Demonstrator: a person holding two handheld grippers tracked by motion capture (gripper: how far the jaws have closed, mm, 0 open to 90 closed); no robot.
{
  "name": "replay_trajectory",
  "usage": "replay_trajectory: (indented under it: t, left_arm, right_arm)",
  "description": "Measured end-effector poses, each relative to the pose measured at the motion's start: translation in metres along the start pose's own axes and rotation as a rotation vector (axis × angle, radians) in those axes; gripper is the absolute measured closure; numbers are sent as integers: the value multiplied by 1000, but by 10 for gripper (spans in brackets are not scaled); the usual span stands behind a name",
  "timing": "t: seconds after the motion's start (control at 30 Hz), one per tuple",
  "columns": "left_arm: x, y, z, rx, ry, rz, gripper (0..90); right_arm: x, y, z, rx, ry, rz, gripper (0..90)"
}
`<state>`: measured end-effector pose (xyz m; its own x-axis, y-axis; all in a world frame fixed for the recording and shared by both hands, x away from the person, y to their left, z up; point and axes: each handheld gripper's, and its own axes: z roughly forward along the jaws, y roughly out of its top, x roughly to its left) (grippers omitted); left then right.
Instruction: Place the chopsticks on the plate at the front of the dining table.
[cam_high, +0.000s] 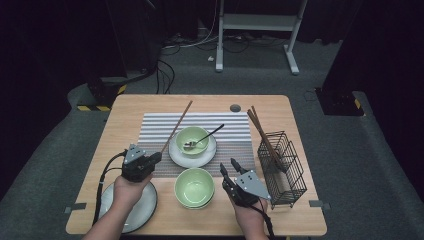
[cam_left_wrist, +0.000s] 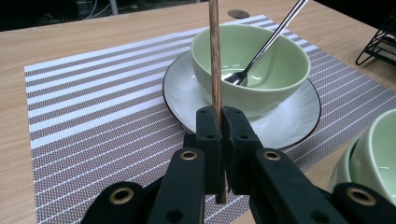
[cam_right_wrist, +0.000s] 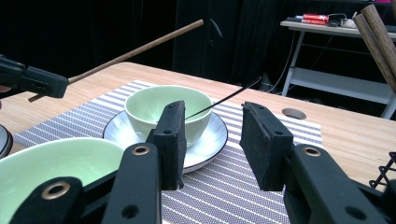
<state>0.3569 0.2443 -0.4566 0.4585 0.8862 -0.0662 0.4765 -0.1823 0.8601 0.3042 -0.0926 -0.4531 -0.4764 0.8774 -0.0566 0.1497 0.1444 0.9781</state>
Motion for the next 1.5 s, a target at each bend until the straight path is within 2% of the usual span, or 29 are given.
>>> replay_trajectory:
  t: [0.5, 0.73, 1.1, 1.5]
  left_arm:
    - [3, -4, 12, 72, 13, -3, 855]
    - [7, -6, 16, 95, 25, -20, 855]
    - [15, -18, 23, 160, 41, -32, 855]
    - [17, -20, 29, 221, 50, -29, 855]
  right_arm:
    - [-1, -1, 0, 3, 0, -1, 578]
    - [-1, -1, 0, 4, 0, -2, 580]
    - [4, -1, 2, 7, 11, -4, 585]
    - [5, -2, 3, 12, 16, -2, 596]
